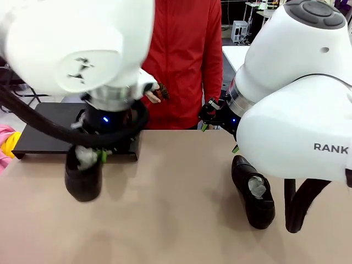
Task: Organize the shoes by placing them on the stand.
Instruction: Place the Shoe from the middle of the table onto the Shoes Stand.
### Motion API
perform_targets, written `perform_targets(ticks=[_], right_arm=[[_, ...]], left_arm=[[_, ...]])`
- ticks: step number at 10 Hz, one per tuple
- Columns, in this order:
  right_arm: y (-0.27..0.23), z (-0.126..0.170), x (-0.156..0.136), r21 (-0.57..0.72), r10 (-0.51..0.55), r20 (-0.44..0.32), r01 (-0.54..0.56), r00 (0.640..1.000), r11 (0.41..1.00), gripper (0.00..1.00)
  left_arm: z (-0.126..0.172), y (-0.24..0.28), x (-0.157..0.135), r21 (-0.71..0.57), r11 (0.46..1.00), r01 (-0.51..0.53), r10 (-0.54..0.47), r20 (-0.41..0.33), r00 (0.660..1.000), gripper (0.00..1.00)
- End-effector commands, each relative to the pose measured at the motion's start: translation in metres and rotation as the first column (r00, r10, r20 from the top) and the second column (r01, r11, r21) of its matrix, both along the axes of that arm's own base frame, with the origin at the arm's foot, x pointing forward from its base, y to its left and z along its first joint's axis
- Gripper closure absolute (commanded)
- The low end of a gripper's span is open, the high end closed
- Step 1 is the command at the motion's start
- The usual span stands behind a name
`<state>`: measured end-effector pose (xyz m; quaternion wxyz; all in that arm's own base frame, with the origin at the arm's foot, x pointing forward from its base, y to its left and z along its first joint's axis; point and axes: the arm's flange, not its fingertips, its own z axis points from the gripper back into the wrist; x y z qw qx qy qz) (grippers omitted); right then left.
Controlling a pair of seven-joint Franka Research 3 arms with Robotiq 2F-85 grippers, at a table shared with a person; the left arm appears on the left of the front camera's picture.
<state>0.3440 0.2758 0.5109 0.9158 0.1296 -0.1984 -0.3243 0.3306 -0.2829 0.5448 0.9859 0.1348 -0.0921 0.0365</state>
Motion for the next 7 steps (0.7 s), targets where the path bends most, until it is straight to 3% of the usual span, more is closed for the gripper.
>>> perform_targets(ticks=[1, 2, 3, 5, 7], right_arm=[[0.000, 0.002, 0.003, 0.004, 0.023, -0.003, -0.023, 1.000, 1.000, 0.00], [0.000, 0.002, 0.003, 0.004, 0.023, -0.003, -0.023, 1.000, 1.000, 0.00], [0.000, 0.002, 0.003, 0.004, 0.023, -0.003, -0.023, 1.000, 1.000, 0.00], [0.000, 0.002, 0.003, 0.004, 0.023, -0.003, -0.023, 1.000, 1.000, 0.00], [0.000, 0.002, 0.003, 0.004, 0.023, -0.003, -0.023, 1.000, 1.000, 0.00]], left_arm=[[0.010, 0.033, 0.023, -0.032, 0.999, 0.040, -0.034, 0.152, 0.988, 1.00], [0.016, 0.049, 0.037, -0.009, 0.991, 0.136, -0.132, 0.169, 0.977, 1.00], [0.021, 0.067, 0.045, 0.010, 0.977, 0.215, -0.214, 0.140, 0.967, 1.00], [0.029, 0.103, 0.064, 0.051, 0.978, 0.203, -0.208, 0.133, 0.969, 1.00], [0.030, 0.123, 0.075, -0.011, 0.990, 0.141, -0.138, 0.135, 0.981, 1.00]])
